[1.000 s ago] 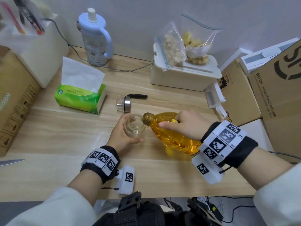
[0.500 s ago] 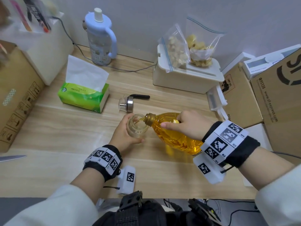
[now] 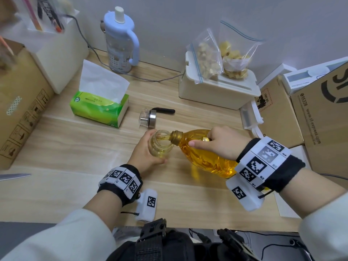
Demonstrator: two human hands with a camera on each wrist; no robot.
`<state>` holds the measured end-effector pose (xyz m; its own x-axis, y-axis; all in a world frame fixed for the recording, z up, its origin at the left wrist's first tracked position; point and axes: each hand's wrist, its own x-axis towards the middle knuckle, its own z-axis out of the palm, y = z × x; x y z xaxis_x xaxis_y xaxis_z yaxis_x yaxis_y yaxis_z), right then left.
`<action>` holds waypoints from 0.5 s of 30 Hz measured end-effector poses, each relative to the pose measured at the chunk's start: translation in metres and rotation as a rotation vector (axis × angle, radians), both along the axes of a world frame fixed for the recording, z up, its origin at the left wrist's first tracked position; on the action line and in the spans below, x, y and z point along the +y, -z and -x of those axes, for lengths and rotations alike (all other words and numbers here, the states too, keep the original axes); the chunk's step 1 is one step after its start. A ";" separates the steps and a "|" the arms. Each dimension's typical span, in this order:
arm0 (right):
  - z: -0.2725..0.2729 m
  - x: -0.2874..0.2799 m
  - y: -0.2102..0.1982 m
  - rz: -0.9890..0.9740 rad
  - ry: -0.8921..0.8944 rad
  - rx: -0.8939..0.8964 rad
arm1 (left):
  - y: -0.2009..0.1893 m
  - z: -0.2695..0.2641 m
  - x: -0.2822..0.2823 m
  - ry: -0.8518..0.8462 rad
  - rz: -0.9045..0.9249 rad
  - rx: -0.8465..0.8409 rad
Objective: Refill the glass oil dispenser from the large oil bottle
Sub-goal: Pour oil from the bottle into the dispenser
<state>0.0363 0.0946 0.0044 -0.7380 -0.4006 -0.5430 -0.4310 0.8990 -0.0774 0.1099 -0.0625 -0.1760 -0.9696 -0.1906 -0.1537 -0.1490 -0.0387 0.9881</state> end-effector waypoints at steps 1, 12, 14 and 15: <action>0.000 0.000 0.000 -0.003 0.000 0.000 | 0.000 0.000 0.000 -0.003 0.000 -0.001; -0.002 -0.001 -0.001 -0.035 -0.013 0.009 | 0.003 0.001 0.000 -0.009 -0.001 0.014; -0.002 -0.002 -0.001 -0.031 -0.013 0.004 | 0.003 0.001 0.000 -0.011 -0.001 0.014; -0.002 -0.002 -0.001 -0.031 -0.013 0.000 | 0.003 0.001 0.000 -0.011 -0.001 0.012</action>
